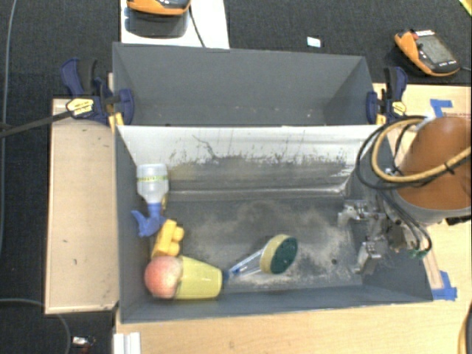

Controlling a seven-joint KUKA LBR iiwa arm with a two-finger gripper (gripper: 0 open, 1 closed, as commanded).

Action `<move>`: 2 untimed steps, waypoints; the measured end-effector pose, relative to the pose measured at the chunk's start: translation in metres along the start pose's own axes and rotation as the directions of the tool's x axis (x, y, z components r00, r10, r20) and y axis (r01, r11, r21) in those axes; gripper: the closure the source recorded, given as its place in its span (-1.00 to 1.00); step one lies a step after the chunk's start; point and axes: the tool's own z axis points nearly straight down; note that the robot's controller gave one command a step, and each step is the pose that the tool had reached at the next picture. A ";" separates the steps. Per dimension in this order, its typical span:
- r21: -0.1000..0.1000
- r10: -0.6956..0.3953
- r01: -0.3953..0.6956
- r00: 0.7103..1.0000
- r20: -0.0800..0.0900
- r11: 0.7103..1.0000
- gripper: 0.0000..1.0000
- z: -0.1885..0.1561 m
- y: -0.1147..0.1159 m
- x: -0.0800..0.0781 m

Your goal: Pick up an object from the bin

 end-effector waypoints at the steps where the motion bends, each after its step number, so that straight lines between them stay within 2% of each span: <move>1: 0.000 0.000 0.000 1.000 0.000 1.000 -1.00 0.000 0.000 0.000; 2: 0.002 -0.148 0.148 0.989 0.003 0.989 -1.00 0.025 0.024 -0.014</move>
Offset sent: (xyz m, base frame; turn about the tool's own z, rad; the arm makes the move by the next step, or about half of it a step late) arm 0.0200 0.0389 -0.0400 -0.2347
